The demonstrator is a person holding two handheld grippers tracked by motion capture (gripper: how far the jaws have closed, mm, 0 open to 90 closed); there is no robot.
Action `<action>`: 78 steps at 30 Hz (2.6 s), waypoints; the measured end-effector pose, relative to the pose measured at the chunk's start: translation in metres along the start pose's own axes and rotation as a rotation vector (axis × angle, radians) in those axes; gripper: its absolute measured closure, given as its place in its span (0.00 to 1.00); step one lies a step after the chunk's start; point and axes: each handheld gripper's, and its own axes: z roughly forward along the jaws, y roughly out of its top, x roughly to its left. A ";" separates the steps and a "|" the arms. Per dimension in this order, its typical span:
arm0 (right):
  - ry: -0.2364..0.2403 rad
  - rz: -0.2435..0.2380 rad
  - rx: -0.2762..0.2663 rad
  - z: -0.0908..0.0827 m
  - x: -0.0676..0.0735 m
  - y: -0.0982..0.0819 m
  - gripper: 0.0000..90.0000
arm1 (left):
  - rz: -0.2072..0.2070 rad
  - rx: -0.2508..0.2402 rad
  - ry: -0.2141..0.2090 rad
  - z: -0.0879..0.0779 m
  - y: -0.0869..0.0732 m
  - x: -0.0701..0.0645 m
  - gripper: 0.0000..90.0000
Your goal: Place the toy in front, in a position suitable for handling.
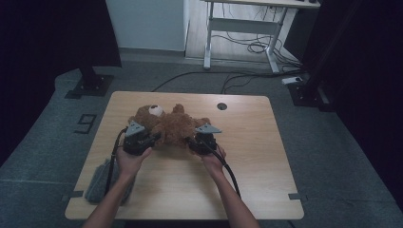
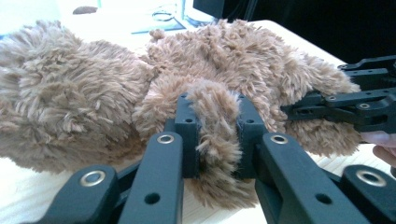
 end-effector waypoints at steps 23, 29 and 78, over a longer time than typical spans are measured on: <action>-0.053 -0.115 -0.046 -0.069 -0.028 -0.006 0.74 | 0.089 -0.042 -0.102 -0.008 0.011 -0.054 0.85; -0.048 -0.122 -0.036 -0.075 -0.031 -0.011 0.74 | 0.099 -0.036 -0.111 -0.009 0.007 -0.062 0.85; 0.036 -0.085 -0.006 -0.092 -0.048 -0.078 0.57 | 0.058 0.059 -0.176 -0.001 -0.051 -0.084 0.80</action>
